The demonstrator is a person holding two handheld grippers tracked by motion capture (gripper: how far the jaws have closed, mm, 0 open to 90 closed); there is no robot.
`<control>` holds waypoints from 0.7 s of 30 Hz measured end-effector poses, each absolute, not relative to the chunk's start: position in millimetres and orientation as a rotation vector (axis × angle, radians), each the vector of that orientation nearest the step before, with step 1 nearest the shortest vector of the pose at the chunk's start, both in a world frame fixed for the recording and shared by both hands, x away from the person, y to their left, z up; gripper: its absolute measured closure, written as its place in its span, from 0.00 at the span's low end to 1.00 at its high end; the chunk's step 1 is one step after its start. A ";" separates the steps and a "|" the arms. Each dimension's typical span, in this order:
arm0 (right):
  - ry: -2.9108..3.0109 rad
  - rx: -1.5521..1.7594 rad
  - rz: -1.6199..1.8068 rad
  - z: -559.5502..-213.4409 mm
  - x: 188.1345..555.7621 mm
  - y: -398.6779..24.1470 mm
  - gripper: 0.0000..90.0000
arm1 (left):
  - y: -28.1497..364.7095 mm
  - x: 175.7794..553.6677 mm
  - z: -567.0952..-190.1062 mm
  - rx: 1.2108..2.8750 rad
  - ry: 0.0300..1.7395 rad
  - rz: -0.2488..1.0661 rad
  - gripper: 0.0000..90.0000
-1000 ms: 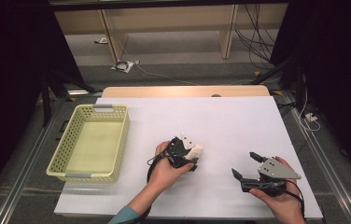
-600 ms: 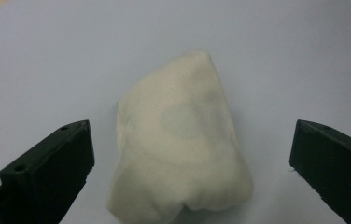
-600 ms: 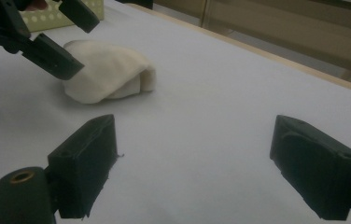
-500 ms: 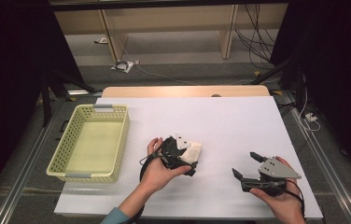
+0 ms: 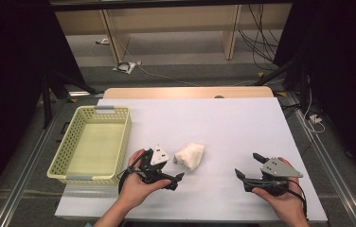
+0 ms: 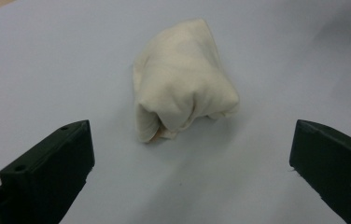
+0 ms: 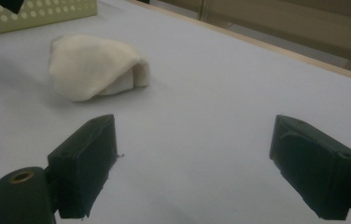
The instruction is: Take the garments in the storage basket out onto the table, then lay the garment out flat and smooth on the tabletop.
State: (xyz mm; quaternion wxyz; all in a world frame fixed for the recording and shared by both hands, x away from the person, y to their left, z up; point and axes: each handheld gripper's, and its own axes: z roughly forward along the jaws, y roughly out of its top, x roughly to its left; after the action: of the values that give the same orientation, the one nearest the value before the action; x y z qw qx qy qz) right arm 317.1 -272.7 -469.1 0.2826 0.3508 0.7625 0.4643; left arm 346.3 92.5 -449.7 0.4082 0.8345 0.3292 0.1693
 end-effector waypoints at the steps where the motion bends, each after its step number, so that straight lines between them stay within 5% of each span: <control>1: 2.038 0.945 1.251 -469.8 317.6 -272.6 0.17 | 93.9 345.7 -450.0 2.098 0.832 0.430 0.00; 16: 2.042 0.927 1.253 -468.6 316.7 -270.3 0.17 | 97.1 346.1 -448.8 2.076 0.846 0.458 0.01; 21: 2.084 0.890 1.266 -469.0 318.0 -257.8 0.18 | 99.4 345.4 -449.3 2.061 0.878 0.458 0.16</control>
State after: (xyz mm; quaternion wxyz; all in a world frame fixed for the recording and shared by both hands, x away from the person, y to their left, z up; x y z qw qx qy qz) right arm 318.0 -257.8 -469.0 0.2694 0.3303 0.7732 0.4695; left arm 345.4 99.4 -449.3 0.4147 0.8202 0.3493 0.1823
